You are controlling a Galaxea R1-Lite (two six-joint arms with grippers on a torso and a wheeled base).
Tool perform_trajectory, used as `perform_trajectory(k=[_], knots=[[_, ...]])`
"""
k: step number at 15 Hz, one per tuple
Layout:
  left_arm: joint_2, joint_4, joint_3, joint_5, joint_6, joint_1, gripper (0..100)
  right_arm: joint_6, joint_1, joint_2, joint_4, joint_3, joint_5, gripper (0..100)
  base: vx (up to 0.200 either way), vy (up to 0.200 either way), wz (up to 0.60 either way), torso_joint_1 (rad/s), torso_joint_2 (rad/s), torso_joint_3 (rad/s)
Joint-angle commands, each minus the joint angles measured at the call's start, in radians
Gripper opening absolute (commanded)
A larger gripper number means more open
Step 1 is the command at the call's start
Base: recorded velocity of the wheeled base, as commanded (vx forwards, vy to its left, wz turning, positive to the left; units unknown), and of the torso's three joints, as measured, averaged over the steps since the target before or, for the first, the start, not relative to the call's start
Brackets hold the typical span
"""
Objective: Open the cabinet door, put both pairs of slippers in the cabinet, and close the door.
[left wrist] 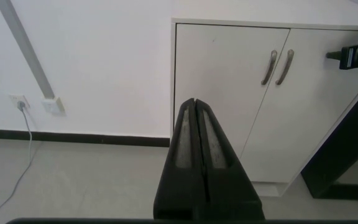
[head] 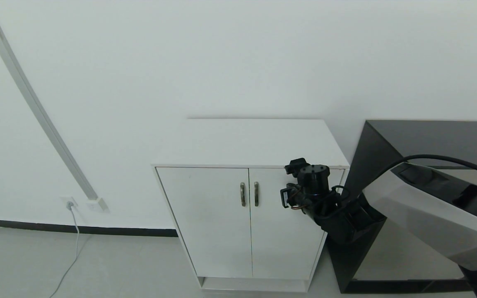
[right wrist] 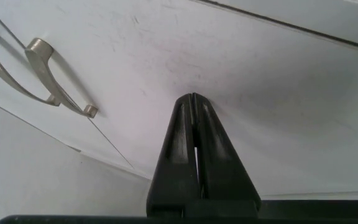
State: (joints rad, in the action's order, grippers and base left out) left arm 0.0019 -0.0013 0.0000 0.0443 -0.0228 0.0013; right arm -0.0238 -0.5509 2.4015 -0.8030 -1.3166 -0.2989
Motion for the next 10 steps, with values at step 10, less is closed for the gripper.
perform_trajectory(k=[10], knots=[[0.0, 0.0, 0.0, 0.0, 0.0, 0.0, 0, -0.007, -0.037, -0.196, -0.128, 0.307, -0.005, 0, 0.0, 0.0, 0.0, 0.0, 0.0, 0.0]])
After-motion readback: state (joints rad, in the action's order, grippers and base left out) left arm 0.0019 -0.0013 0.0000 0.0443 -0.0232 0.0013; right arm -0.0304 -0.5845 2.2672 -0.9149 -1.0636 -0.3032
